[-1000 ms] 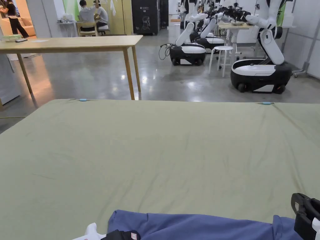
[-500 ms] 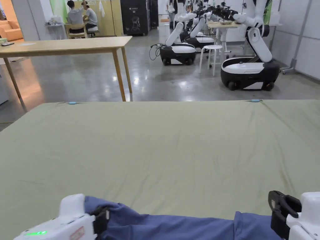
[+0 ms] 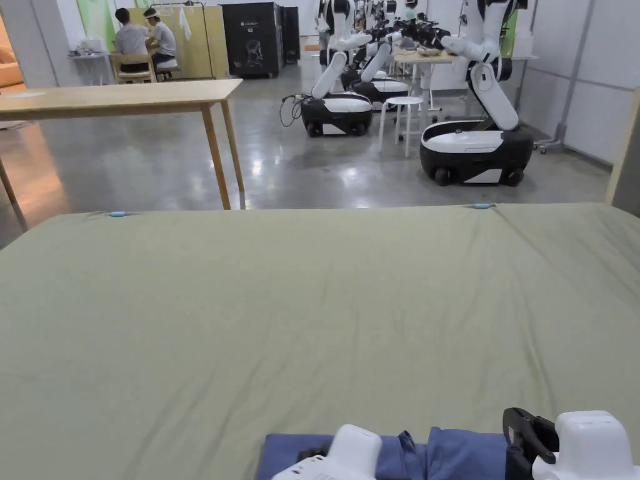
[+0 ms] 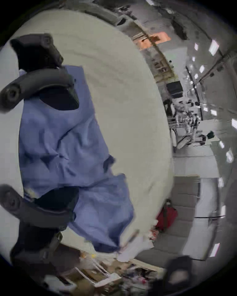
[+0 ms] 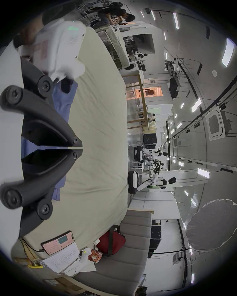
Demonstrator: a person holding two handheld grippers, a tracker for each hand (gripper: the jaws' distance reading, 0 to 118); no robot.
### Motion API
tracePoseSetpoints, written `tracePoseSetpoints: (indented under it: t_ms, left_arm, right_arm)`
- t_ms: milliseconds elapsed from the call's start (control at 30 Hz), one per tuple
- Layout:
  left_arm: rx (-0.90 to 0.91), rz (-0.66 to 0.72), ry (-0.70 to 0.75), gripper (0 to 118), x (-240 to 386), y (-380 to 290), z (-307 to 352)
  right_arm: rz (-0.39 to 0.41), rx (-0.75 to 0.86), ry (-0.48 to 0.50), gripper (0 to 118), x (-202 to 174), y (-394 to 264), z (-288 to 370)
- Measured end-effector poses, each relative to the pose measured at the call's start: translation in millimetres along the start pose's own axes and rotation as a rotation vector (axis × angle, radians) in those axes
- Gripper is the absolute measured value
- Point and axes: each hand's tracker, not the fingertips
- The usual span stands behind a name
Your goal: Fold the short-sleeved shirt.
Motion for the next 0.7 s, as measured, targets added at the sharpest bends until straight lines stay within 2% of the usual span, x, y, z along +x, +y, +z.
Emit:
tracePoseSetpoints:
  t_ms: [200,267,333,367,400,433,533,700]
  left_arm:
    - [0.118,0.400,-0.058,100,-86,3,54]
    - [0.109,0.532,-0.146,96,-102,-1,51]
    - [0.050,0.626,-0.224,74,-105,-8,35]
    - [0.029,0.623,-0.260,52,-97,-11,23]
    - [-0.013,0.627,-0.288,21,-88,-16,9]
    - [-0.037,0.635,-0.314,15,-80,-21,-3]
    - [-0.117,0.735,-0.499,15,-46,-37,-39]
    - [-0.101,0.731,-0.535,15,-11,-39,-58]
  right_arm:
    - [-0.046,-0.001,0.007,4,6,-3,2]
    - [-0.053,-0.005,0.008,4,6,-6,1]
    - [-0.064,-0.014,0.011,4,6,-9,-1]
    - [-0.069,-0.018,0.011,4,7,-10,-2]
    - [-0.072,-0.021,0.009,4,7,-11,-2]
    - [-0.075,-0.023,0.007,4,8,-12,-1]
    - [-0.086,-0.026,-0.001,4,14,-12,0]
    - [-0.090,-0.028,-0.019,4,20,-10,3]
